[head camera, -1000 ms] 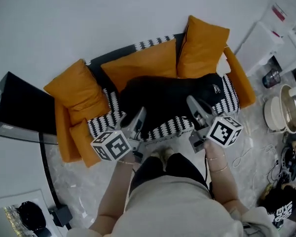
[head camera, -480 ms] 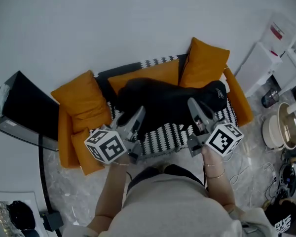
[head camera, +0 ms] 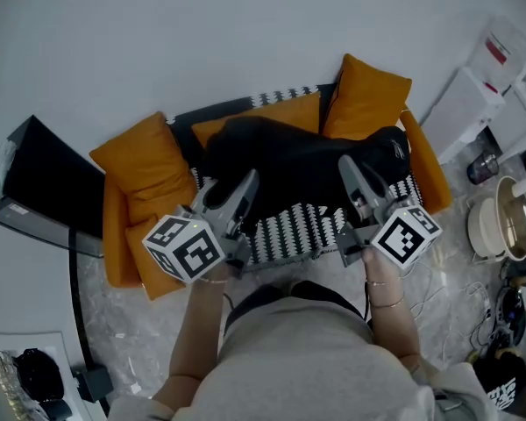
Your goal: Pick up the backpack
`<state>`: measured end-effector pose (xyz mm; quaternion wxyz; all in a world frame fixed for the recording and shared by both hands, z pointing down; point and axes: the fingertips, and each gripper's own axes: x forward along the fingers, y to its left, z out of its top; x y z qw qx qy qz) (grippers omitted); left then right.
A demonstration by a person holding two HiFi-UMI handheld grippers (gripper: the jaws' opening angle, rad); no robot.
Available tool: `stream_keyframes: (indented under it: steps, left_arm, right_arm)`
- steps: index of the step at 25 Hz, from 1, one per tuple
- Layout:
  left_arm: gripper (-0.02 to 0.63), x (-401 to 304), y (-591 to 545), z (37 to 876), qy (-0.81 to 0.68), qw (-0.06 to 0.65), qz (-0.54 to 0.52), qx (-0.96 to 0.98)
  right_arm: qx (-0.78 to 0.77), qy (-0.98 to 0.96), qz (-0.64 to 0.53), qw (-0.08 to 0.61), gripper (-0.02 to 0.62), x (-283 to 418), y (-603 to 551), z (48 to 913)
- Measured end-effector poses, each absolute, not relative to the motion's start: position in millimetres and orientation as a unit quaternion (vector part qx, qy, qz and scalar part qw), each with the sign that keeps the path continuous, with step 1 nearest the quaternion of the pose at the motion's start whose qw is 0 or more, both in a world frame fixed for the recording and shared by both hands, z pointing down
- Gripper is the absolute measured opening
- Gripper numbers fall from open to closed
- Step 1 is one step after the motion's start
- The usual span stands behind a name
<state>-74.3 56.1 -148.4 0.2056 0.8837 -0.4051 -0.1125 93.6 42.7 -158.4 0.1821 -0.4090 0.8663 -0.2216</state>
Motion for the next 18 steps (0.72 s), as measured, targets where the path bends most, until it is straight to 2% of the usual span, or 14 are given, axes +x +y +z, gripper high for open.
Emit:
stream_keyframes:
  steps: [18]
  left_arm:
    - [0.100, -70.5, 58.1, -147.3, -0.401, 0.196, -0.094, 0.890]
  right_arm:
    - [-0.415, 0.865, -0.218, 0.177, 0.017, 93.1, 42.3, -152.1]
